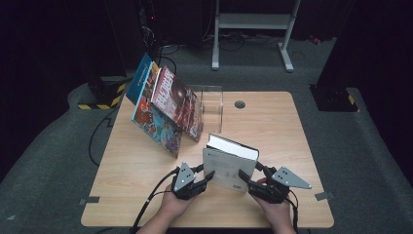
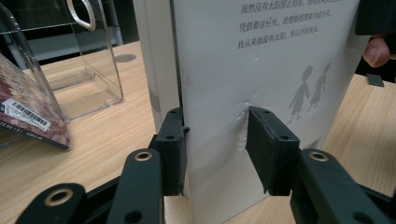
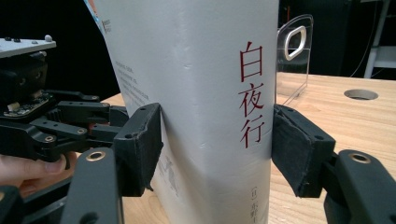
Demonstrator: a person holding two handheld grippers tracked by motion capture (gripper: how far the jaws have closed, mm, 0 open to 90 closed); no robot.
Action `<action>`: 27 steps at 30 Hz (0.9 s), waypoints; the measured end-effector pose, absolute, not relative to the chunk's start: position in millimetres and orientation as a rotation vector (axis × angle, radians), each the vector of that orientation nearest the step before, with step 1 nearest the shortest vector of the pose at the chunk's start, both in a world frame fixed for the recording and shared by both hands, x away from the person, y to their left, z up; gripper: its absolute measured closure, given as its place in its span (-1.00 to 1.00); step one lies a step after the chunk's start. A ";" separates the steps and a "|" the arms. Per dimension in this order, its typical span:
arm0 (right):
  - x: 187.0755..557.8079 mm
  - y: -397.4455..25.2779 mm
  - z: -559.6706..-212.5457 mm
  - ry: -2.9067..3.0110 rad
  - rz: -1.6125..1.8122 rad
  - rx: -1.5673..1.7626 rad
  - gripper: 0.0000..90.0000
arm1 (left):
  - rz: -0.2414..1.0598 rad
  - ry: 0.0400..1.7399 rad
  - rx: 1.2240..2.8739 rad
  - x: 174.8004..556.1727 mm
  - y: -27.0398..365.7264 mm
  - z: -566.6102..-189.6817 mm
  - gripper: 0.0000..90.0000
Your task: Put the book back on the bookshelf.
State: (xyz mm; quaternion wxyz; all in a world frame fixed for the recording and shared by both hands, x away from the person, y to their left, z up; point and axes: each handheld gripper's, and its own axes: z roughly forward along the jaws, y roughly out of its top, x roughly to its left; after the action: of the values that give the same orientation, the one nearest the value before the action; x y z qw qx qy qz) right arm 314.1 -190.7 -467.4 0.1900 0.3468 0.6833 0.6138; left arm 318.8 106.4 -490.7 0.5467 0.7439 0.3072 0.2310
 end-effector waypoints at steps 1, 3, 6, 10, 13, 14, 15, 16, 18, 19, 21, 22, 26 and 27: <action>313.7 -190.7 -467.3 1.921 1.725 0.978 -0.20 | 0.547 0.727 1.759 318.4 106.6 -491.3 0.31; 312.7 -190.6 -467.2 1.925 1.725 0.982 -0.21 | 0.545 0.729 1.753 317.5 107.0 -491.9 0.30; 311.1 -190.3 -466.8 1.925 1.718 0.979 -0.22 | 0.540 0.730 1.749 316.4 107.2 -492.2 0.30; 309.2 -190.1 -466.0 1.931 1.708 0.976 -0.23 | 0.540 0.730 1.749 314.6 107.8 -492.2 0.29; 308.5 -190.1 -465.9 1.934 1.706 0.978 -0.24 | 0.530 0.739 1.739 314.6 107.4 -492.3 0.25; 308.7 -190.3 -466.0 1.934 1.706 0.983 -0.24 | 0.525 0.739 1.737 315.0 106.8 -492.5 0.22; 308.8 -190.4 -466.2 1.934 1.706 0.984 -0.24 | 0.530 0.740 1.739 315.2 106.3 -492.7 0.20; 308.8 -190.4 -466.7 1.936 1.706 0.990 -0.24 | 0.528 0.740 1.738 315.3 106.2 -492.8 0.19; 309.2 -190.7 -466.8 1.943 1.703 0.993 -0.26 | 0.524 0.739 1.736 315.3 106.2 -492.7 0.15; 309.1 -190.7 -466.7 1.947 1.700 0.991 -0.27 | 0.524 0.738 1.737 315.3 106.6 -492.4 0.13; 309.2 -190.8 -466.6 1.956 1.693 0.988 -0.29 | 0.525 0.744 1.735 315.6 107.6 -491.9 0.07; 309.7 -190.8 -466.6 1.959 1.690 0.988 -0.31 | 0.526 0.749 1.735 316.1 108.5 -491.8 0.05; 312.0 -189.3 -465.9 1.981 1.668 0.991 -0.36 | 0.510 0.764 1.741 318.3 110.8 -491.9 -0.01; 311.9 -188.8 -465.5 1.981 1.664 0.988 -0.37 | 0.514 0.766 1.742 318.3 111.0 -492.0 -0.02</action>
State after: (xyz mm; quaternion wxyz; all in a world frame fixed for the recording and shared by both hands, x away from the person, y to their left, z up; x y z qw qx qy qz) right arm 311.9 -188.8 -465.5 0.1850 0.3506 0.7030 0.5905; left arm 318.3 111.0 -492.0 0.5523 0.7366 0.3240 0.2175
